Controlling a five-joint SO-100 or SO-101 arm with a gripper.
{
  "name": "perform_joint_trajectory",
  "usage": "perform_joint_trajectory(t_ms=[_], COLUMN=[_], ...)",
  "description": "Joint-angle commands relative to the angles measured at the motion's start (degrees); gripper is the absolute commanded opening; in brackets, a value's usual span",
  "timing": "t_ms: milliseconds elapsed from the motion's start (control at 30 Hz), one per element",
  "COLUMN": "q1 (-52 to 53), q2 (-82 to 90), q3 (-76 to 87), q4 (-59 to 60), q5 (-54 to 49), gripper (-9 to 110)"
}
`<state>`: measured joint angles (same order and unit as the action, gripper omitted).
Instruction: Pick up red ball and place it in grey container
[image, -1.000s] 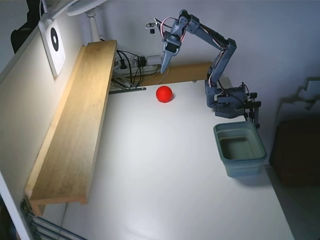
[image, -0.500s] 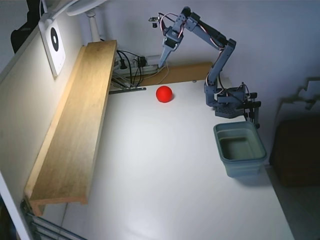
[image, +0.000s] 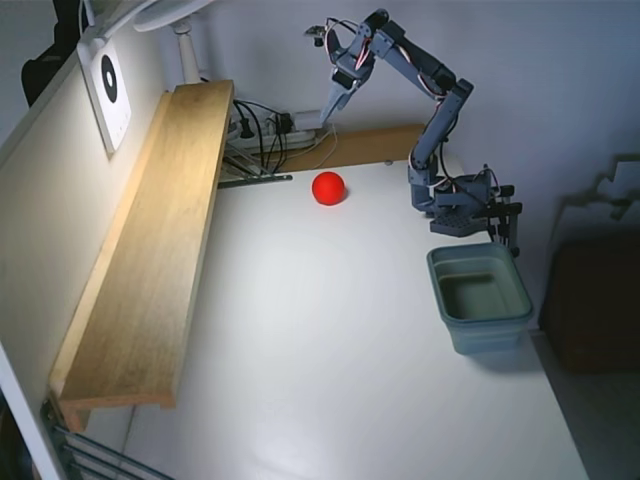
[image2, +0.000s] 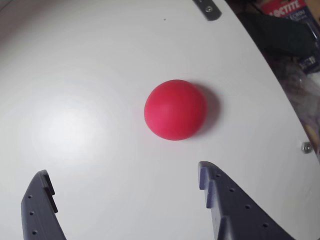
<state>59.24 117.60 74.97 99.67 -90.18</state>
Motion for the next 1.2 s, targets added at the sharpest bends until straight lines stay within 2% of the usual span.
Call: perform_joint_trajectory(t_ms=[0, 333, 1167], q1=[1.92, 2.06, 2.06], q2=[1.64, 0.75, -19.07], q3=[0.78, 0.49, -11.15], q4=[0.33, 0.33, -4.96], q5=[0.18, 0.18, 0.18], gripper=[38, 38, 38])
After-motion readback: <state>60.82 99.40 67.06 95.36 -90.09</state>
